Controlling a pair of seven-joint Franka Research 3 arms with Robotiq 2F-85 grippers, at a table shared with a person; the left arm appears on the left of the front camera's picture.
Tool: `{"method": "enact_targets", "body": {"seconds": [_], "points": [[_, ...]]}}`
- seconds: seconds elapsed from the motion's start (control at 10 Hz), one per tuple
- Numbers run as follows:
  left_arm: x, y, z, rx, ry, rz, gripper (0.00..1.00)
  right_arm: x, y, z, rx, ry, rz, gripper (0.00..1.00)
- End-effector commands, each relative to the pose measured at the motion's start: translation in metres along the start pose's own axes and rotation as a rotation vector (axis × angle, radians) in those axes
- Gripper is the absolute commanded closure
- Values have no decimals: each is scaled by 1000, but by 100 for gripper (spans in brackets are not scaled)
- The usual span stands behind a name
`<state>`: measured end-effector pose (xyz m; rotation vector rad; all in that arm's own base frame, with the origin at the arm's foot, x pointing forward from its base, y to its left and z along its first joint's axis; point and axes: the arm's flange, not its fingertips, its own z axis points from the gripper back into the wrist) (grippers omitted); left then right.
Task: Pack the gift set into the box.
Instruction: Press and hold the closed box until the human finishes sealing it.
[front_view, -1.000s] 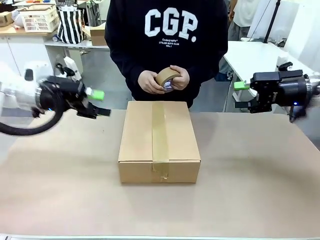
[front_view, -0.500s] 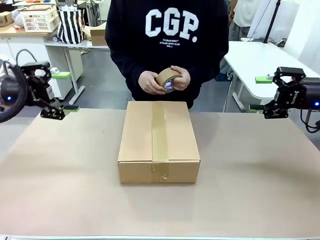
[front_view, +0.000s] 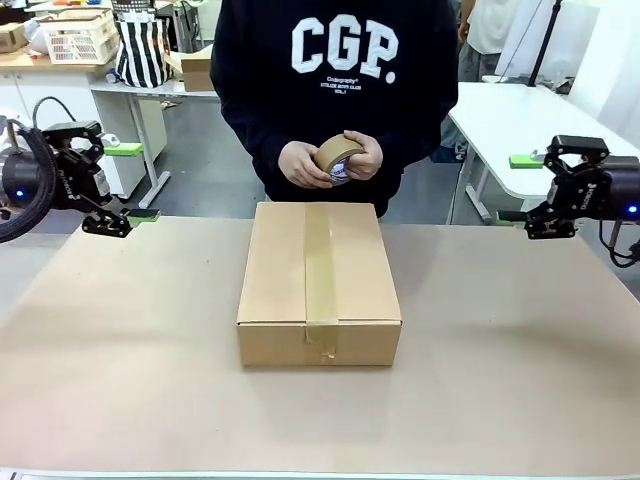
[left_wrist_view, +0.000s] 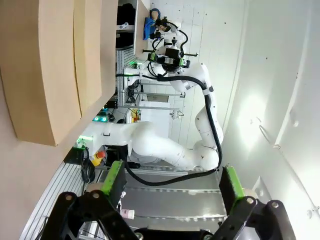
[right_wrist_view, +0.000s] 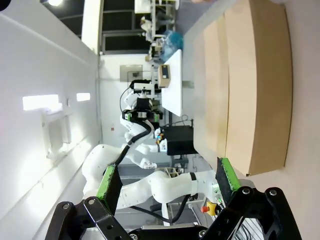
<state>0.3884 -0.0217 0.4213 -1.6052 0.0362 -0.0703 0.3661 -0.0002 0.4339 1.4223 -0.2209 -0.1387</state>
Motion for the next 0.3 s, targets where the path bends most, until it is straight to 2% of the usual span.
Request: {"method": "enact_targets", "body": {"seconds": [0.0,0.2], "points": [[3,-1,-3,-7,-12,-3,0,0,0,0,-5,-5,-3,0],[3,-1,-3,-7,-12,-3,0,0,0,0,-5,-5,-3,0]]}}
